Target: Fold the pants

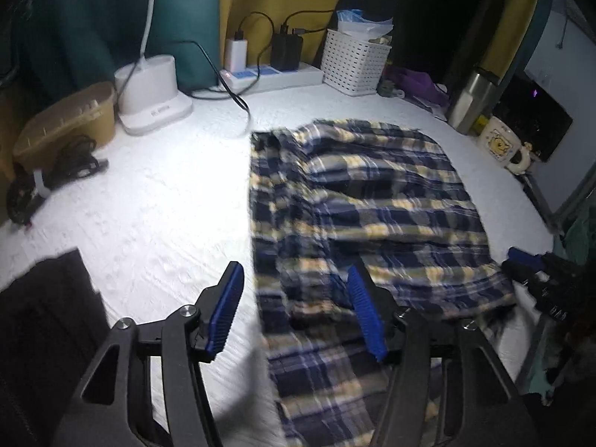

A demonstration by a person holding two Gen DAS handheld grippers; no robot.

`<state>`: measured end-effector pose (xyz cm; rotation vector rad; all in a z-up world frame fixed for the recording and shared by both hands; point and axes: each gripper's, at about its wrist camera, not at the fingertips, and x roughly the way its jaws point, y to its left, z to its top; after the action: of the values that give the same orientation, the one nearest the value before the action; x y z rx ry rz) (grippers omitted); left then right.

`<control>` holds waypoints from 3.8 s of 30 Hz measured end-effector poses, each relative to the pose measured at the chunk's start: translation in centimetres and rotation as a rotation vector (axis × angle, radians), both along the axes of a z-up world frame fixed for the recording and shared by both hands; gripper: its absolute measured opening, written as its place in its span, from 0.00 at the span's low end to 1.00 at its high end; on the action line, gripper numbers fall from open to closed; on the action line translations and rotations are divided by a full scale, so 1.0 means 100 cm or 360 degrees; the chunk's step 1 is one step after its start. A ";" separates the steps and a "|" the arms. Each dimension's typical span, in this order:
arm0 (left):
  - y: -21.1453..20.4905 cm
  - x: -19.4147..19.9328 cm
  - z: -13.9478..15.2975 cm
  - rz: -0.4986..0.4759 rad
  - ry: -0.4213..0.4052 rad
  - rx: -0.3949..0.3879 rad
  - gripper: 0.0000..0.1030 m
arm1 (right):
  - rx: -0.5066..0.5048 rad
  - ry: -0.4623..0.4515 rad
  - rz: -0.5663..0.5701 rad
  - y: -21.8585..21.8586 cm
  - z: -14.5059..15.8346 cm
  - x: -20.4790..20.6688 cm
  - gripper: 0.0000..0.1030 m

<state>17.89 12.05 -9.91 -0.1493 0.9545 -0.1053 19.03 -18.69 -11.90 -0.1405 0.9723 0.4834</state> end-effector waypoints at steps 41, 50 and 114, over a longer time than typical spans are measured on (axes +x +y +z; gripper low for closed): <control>0.008 0.098 -0.028 -0.0078 0.0164 -0.0027 0.75 | 0.0197 0.0052 0.0016 0.000 -0.010 0.127 0.86; 0.004 0.101 -0.028 -0.0112 0.0167 -0.0049 0.77 | 0.0249 0.0111 0.0072 0.014 -0.019 0.140 0.86; -0.065 -0.037 0.089 -0.0217 -0.0595 0.0223 0.32 | 0.0479 -0.0485 0.0293 0.041 0.113 0.012 0.24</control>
<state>14.21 5.50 -0.97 0.0646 0.5953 -0.1846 20.21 -14.61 -0.63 -0.0297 0.5828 0.7483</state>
